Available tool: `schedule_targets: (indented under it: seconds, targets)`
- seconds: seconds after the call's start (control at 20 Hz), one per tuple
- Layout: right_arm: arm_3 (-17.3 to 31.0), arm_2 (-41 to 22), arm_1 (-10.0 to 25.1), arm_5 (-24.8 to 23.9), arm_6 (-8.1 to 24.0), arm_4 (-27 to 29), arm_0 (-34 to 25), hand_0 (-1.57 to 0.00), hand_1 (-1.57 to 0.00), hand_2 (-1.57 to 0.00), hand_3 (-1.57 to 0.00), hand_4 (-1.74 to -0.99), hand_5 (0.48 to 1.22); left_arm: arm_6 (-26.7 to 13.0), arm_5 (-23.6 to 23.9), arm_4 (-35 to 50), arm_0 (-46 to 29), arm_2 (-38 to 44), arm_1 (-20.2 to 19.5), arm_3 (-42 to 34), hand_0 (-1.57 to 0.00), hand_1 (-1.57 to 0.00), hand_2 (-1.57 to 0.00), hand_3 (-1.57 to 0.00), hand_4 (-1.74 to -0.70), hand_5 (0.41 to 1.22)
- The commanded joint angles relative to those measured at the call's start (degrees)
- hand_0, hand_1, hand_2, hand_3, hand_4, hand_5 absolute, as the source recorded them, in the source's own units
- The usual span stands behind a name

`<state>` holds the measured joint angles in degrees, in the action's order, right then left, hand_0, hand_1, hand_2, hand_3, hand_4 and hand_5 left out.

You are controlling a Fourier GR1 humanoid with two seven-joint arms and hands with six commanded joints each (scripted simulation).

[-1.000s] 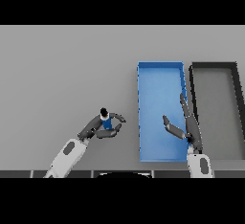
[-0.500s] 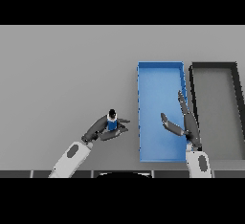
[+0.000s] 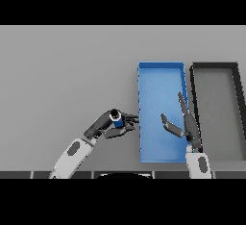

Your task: Pick up the blue pipe and place it into the blue bin.

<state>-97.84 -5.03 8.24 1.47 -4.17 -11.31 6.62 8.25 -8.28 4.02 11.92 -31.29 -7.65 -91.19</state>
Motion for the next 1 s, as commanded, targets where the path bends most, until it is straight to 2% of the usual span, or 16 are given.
schedule_targets:
  seconds: [0.0,0.15,0.25,0.4,0.5,0.55,0.65,0.7,0.75,0.95]
  targets:
    - [-0.4,0.1,0.2,0.0,-1.2,0.0,0.6,0.00,0.00,0.00,0.00,-1.170,0.644,-1.2,0.1,-0.3,0.3,-0.3,0.3,-0.9,-1.56,-1.56,-1.56,-1.56,-1.47,1.217]
    - [-0.1,0.7,0.7,0.0,-1.7,0.3,0.7,0.00,0.00,0.00,0.00,-1.155,0.642,-4.2,-0.7,-0.7,1.6,0.4,0.6,-0.5,-1.57,-1.57,-1.57,-1.57,-1.47,1.219]
    - [-0.9,0.8,0.9,-0.2,-2.5,0.2,1.5,0.00,0.00,0.00,0.00,-1.145,0.643,-4.6,-0.7,-1.4,1.0,-0.1,1.4,-1.4,-1.57,-1.57,-1.57,-1.57,-1.47,1.220]
    - [-4.5,-0.3,-0.7,-2.5,-2.1,-1.9,5.6,0.00,0.00,0.00,0.00,-1.138,0.643,-4.6,-1.4,-2.0,0.9,0.3,1.8,-0.5,-1.57,-1.57,-1.57,-1.57,-1.47,1.220]
    - [-7.4,-1.5,-2.5,-4.7,-1.4,-4.2,9.0,0.00,0.00,0.00,0.00,-1.188,0.643,-4.4,-1.8,-2.4,0.9,0.8,1.8,-0.7,-1.57,-1.57,-1.57,-1.57,-1.47,1.220]
    - [-8.4,-1.7,-2.9,-5.5,-0.4,-5.0,9.6,0.00,0.00,0.00,0.00,-1.191,0.642,-4.2,-1.9,-2.6,0.7,0.9,2.1,-0.3,-1.57,-1.57,-1.57,-1.57,-1.47,1.220]
    - [-10.4,-1.9,-2.9,-5.4,-0.8,-4.9,10.7,0.00,0.00,-0.02,0.00,-1.187,0.642,-4.3,-2.5,-2.6,1.2,1.3,2.5,-0.6,-1.57,-1.57,-1.57,-1.57,-1.47,1.220]
    - [-11.7,-1.8,-2.9,-3.0,-3.0,-1.0,10.4,0.00,0.00,-0.04,0.00,-1.195,0.648,-4.0,-3.2,-2.3,0.9,1.7,2.0,-0.9,-1.57,-1.57,-1.57,-1.57,-1.47,1.221]
    - [-13.0,-1.0,-2.4,0.2,-2.9,4.4,10.1,0.00,-0.01,-0.07,0.00,-1.198,0.641,-4.3,-3.3,-2.7,0.5,1.4,2.2,-1.1,-1.57,-1.57,-1.57,-1.57,-1.47,1.221]
    - [-19.8,-1.1,3.4,10.4,6.2,18.7,5.4,0.00,-0.02,-0.12,0.00,-1.224,0.600,-4.3,-4.1,-3.4,0.0,1.3,3.3,-1.7,-1.57,-1.57,-1.57,-1.57,-1.47,1.221]
